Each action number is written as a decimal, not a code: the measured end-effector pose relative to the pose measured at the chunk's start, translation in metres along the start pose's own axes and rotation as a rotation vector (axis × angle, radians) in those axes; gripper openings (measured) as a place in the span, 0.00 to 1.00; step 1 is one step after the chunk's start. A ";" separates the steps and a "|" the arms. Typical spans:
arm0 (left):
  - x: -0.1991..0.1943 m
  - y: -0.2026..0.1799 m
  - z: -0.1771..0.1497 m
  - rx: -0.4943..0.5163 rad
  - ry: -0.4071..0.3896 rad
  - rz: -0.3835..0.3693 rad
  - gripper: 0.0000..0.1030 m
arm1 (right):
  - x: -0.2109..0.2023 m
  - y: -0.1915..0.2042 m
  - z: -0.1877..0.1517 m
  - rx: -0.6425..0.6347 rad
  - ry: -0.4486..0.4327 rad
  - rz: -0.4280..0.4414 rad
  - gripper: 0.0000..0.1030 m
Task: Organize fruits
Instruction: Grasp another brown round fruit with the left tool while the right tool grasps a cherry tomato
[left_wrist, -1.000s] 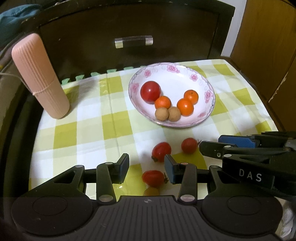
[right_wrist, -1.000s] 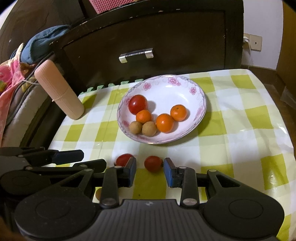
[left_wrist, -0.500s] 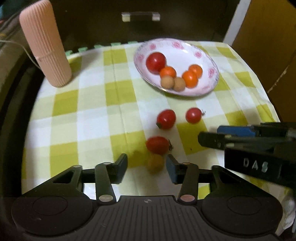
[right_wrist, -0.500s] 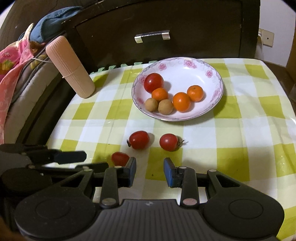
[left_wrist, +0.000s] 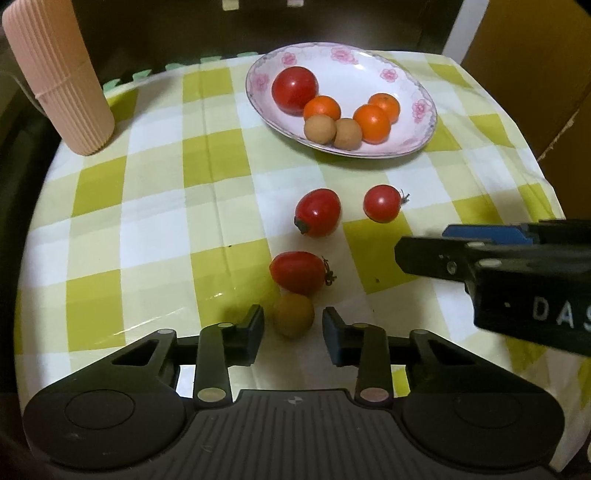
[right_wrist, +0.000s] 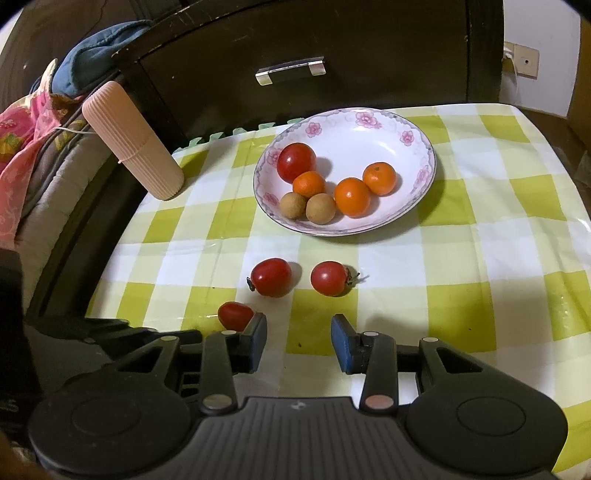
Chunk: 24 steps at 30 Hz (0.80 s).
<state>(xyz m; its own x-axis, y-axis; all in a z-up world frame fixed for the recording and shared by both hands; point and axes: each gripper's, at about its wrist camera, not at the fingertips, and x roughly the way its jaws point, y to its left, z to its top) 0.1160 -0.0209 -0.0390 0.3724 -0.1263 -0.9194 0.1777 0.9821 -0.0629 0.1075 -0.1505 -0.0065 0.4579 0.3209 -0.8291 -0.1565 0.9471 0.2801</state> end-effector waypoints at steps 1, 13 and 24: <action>0.001 0.001 0.001 -0.004 0.002 -0.001 0.35 | 0.000 0.000 0.000 0.000 0.001 0.001 0.36; -0.006 0.012 -0.006 -0.014 0.015 0.028 0.31 | 0.007 0.001 0.000 -0.008 0.016 0.003 0.36; -0.015 0.028 -0.021 -0.053 0.055 0.040 0.31 | 0.023 0.027 0.000 -0.090 0.058 0.053 0.36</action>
<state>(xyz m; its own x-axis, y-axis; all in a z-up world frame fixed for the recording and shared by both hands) 0.0960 0.0118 -0.0350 0.3278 -0.0805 -0.9413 0.1149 0.9924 -0.0449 0.1138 -0.1172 -0.0175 0.3957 0.3670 -0.8419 -0.2583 0.9242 0.2814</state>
